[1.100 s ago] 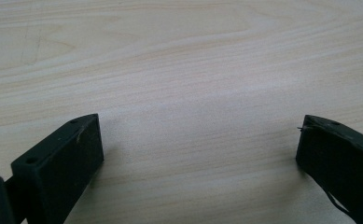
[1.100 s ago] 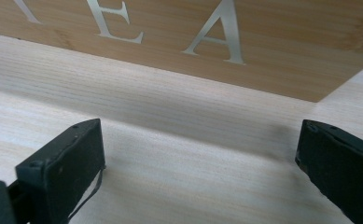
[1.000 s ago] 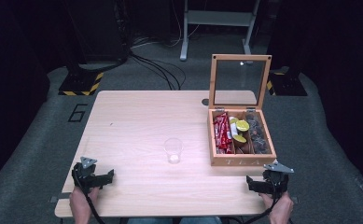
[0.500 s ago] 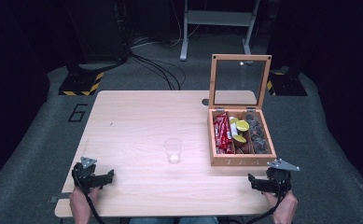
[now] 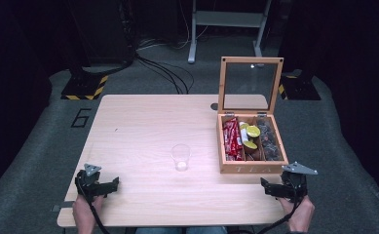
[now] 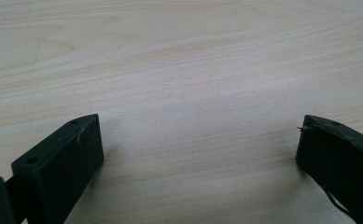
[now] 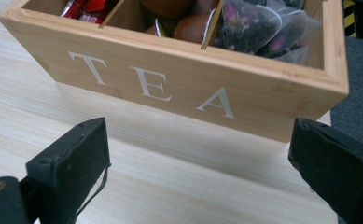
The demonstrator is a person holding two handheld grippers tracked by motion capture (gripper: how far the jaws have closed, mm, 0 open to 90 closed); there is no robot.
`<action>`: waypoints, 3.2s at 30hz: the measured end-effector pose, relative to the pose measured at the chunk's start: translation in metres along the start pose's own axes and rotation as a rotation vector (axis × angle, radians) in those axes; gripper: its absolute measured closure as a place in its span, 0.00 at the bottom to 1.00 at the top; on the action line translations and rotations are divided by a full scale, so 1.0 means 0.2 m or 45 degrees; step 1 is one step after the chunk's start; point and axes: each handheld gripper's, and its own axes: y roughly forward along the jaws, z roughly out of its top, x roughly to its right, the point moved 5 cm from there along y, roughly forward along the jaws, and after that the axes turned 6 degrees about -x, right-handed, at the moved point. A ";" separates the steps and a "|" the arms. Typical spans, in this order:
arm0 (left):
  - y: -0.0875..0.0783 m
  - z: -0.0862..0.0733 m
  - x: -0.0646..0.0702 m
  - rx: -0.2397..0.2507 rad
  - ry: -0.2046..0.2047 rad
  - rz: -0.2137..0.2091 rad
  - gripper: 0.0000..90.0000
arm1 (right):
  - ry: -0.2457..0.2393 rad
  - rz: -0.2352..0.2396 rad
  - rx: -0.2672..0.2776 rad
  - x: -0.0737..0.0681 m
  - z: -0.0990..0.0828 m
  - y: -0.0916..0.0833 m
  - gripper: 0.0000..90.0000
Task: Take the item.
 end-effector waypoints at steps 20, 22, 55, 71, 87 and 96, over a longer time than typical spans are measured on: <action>0.00 0.00 0.00 0.001 -0.001 0.000 0.01 | -0.007 0.018 0.035 0.05 0.16 -0.05 0.06; 0.00 0.00 0.00 0.000 -0.001 0.000 0.01 | -0.009 0.020 0.033 0.06 0.18 -0.05 0.06; 0.00 0.00 0.00 0.000 0.000 0.000 0.01 | 0.070 0.019 -0.136 0.19 0.38 0.21 0.57; 0.00 0.00 0.00 0.000 0.000 0.000 0.01 | 0.065 0.002 -0.237 0.18 0.38 0.31 0.82; 0.00 0.00 0.00 0.001 0.000 0.001 0.01 | 0.064 -0.021 -0.161 0.19 0.39 0.24 0.91; 0.00 0.00 0.00 0.000 0.000 0.001 0.01 | 0.047 -0.034 -0.112 0.17 0.42 0.15 0.92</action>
